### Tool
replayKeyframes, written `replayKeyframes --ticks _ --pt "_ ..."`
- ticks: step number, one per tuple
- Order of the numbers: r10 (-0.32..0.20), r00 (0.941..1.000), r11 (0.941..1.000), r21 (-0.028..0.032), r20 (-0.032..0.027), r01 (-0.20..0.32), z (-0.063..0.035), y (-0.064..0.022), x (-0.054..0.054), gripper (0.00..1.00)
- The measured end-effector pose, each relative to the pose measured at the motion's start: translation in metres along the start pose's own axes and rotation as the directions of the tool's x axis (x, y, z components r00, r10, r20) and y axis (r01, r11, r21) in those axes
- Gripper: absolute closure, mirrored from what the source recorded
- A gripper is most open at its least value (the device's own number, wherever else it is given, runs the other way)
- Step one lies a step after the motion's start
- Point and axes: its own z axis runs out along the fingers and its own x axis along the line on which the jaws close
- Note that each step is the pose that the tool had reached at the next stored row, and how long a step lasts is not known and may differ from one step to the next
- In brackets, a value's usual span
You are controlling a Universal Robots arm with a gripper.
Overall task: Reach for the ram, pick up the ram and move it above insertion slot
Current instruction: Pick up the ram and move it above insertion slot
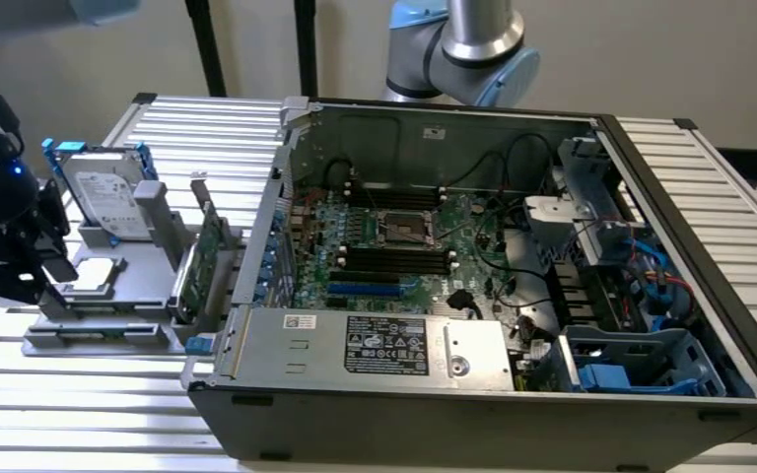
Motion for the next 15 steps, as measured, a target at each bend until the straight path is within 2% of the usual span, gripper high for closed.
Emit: replayKeyframes --ticks 15 --pt "0.005 1.0000 1.0000 0.0000 0.0001 -0.005 0.0273 -0.0037 0.002 0.58"
